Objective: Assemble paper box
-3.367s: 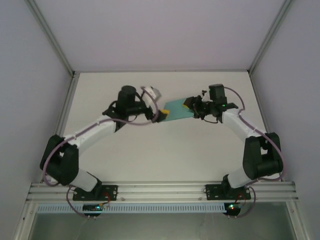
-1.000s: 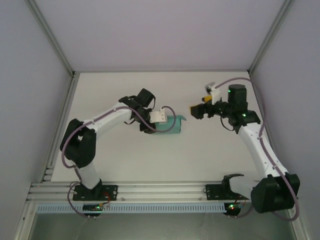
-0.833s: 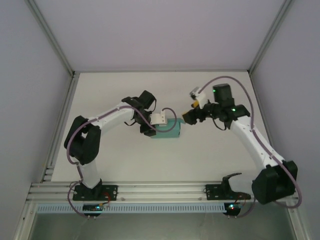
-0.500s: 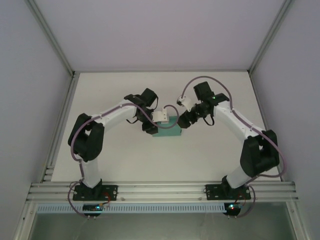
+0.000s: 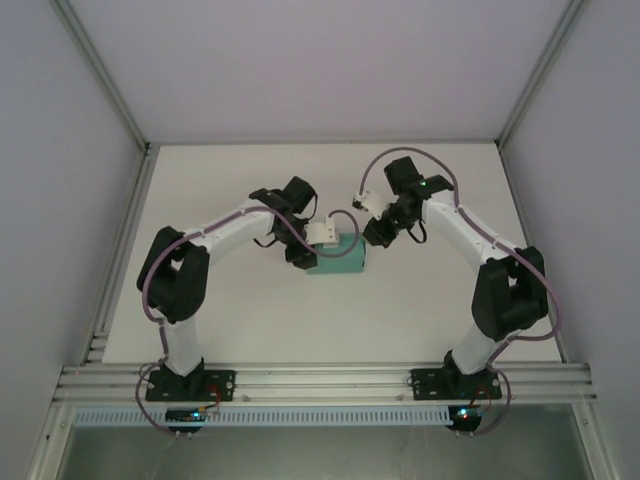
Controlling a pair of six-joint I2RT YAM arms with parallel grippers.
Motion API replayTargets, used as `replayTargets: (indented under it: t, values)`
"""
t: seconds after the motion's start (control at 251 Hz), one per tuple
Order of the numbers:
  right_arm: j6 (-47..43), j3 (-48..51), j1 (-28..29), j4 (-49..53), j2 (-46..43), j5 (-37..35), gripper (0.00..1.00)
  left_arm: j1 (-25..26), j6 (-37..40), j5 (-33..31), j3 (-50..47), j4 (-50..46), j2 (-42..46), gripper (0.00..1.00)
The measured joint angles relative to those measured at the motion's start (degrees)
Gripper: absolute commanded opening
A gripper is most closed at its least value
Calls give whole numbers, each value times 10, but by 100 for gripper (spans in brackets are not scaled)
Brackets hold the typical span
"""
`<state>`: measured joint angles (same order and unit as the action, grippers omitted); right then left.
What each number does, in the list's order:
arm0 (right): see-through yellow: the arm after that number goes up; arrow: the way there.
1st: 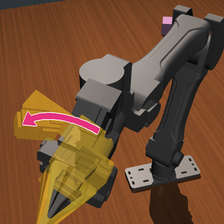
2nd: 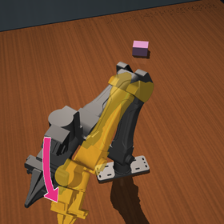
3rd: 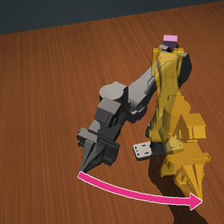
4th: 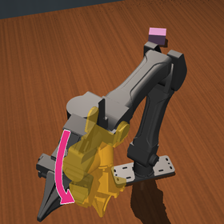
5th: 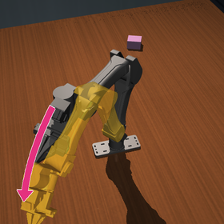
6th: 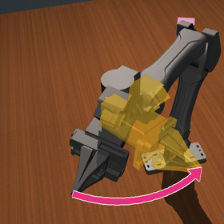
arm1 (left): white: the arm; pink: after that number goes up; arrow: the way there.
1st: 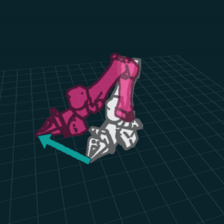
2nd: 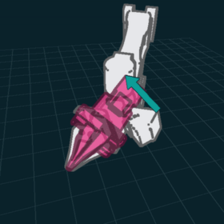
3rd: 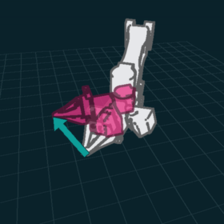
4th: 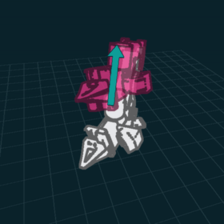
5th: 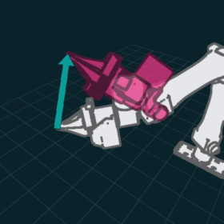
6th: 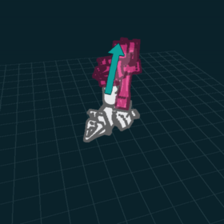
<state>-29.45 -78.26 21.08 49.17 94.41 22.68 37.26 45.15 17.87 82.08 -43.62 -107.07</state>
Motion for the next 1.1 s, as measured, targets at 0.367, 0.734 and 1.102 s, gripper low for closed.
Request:
replayTargets:
  t: [0.367,0.734,1.102]
  values:
    - [219,24,40,-74,-18,-94,0,5,-70,-10,7,2,-4,34]
    - [517,189,104,-293,-111,-250,0,18,-108,-38,6,19,-2,34]
    - [434,354,149,-543,-159,-339,0,16,-127,-46,5,29,-2,39]
